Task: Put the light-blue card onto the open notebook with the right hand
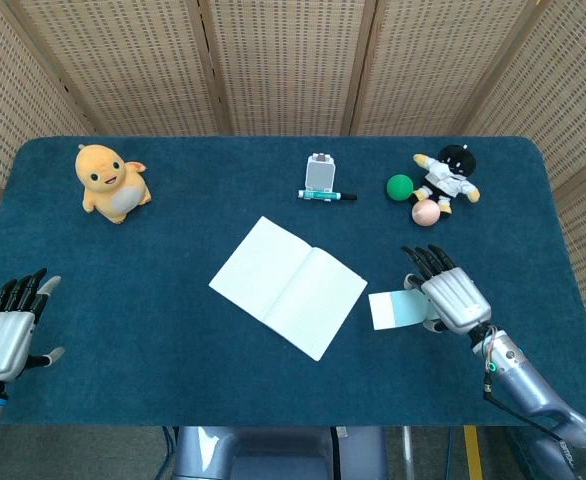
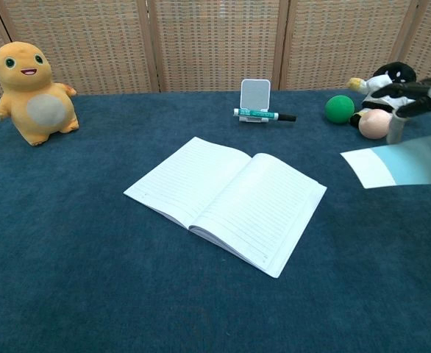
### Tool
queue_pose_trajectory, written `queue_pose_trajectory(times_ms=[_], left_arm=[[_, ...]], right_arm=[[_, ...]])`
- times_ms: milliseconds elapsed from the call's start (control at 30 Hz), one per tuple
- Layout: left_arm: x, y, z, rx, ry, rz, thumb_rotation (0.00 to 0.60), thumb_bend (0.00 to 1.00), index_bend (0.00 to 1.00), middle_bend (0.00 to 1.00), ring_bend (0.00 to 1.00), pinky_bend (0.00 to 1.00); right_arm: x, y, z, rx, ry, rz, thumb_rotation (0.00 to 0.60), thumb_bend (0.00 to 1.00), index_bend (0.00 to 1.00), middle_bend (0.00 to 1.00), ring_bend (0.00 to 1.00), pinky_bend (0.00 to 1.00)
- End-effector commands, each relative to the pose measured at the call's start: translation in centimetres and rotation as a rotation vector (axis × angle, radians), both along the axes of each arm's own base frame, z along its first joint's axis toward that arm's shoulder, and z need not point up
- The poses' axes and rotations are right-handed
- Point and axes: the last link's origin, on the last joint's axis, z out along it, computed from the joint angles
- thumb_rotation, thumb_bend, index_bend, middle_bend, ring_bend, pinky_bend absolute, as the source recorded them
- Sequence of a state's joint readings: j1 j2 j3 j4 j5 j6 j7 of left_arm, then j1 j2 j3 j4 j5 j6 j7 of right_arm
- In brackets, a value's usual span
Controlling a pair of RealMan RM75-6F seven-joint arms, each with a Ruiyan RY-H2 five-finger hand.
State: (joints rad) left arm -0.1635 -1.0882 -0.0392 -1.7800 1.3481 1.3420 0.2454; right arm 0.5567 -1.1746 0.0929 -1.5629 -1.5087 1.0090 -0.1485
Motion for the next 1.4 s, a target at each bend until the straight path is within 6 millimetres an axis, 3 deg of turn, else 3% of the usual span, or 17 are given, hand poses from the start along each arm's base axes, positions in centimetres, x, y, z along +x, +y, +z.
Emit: queue_pose_trajectory(times_ms=[33, 167, 400, 567, 967, 1100, 1400], left_arm=[[-0.2, 0.3, 0.1, 0.003, -0.001, 0.012, 0.6, 0.0, 0.0, 0.0, 0.0, 0.0], [-0.6, 0.9, 0.2, 0.015, -0.007, 0.048, 0.6, 0.0, 0.0, 0.0, 0.0, 0.0], [-1.4, 1.8, 0.5, 0.028, -0.014, 0.101, 0.6, 0.0, 0.0, 0.0, 0.0, 0.0], [-1.7, 2.1, 0.7, 0.035, -0.02, 0.123, 0.6, 0.0, 0.0, 0.0, 0.0, 0.0], [-2.3, 3.2, 0.7, 0.019, -0.023, 0.157, 0.6, 0.0, 0.0, 0.0, 0.0, 0.0], [-2.5, 3.2, 1.0, 0.022, -0.035, 0.163, 0.6, 0.0, 0.0, 0.0, 0.0, 0.0], [-3.0, 3.4, 1.5, 0.024, -0.051, 0.18, 0.6, 0.0, 0.0, 0.0, 0.0, 0.0]], right_arm=[[5.0, -2.5, -0.7, 0.025, 0.039, 0.083, 0.6, 0.05, 0.63, 0.0, 0.0, 0.05], [8.9, -4.6, -2.8, 0.064, 0.078, 0.156, 0.6, 0.05, 0.63, 0.0, 0.0, 0.05], [13.7, -7.6, -7.4, 0.117, 0.146, 0.255, 0.6, 0.05, 0.63, 0.0, 0.0, 0.05], [15.9, -9.2, -9.2, 0.094, 0.161, 0.309, 0.6, 0.1, 0.63, 0.0, 0.0, 0.05], [20.4, -11.2, -13.6, 0.107, 0.296, 0.454, 0.6, 0.1, 0.63, 0.0, 0.0, 0.05], [20.4, -11.5, -15.8, 0.11, 0.427, 0.535, 0.6, 0.1, 0.63, 0.0, 0.0, 0.05], [19.7, -11.5, -16.5, 0.133, 0.49, 0.604, 0.6, 0.1, 0.63, 0.0, 0.0, 0.05]])
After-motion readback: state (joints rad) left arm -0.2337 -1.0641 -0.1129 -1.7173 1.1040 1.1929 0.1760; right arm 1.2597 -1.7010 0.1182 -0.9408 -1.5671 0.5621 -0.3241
